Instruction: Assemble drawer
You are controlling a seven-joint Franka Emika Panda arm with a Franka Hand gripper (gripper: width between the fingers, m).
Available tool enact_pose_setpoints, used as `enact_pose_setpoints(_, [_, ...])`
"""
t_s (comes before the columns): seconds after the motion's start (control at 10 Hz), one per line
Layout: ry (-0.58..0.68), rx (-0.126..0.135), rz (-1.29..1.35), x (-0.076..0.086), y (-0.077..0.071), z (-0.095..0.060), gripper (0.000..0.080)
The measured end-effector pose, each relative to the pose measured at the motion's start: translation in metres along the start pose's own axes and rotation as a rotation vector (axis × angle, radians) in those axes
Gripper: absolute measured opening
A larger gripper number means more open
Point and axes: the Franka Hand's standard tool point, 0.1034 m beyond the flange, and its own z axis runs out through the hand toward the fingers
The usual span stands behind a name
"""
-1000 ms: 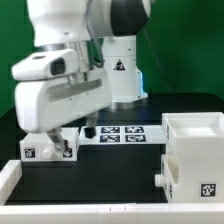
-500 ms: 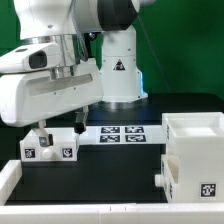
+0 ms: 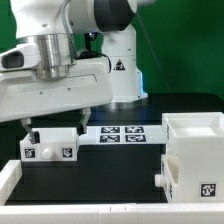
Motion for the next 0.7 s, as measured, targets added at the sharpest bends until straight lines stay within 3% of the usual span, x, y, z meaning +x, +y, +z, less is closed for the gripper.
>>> enact_pose_setpoints(0.1, [0.006,0.029,0.091,-0.006,0.005,0.001,0.0649])
enact_pose_setpoints(0.5, [0.003,0.044,0.284,-0.005,0.002,0.001,0.0649])
enact_pose_setpoints(0.7, [-0.024,0.025,0.361,-0.013,0.013,-0.001,0.0649])
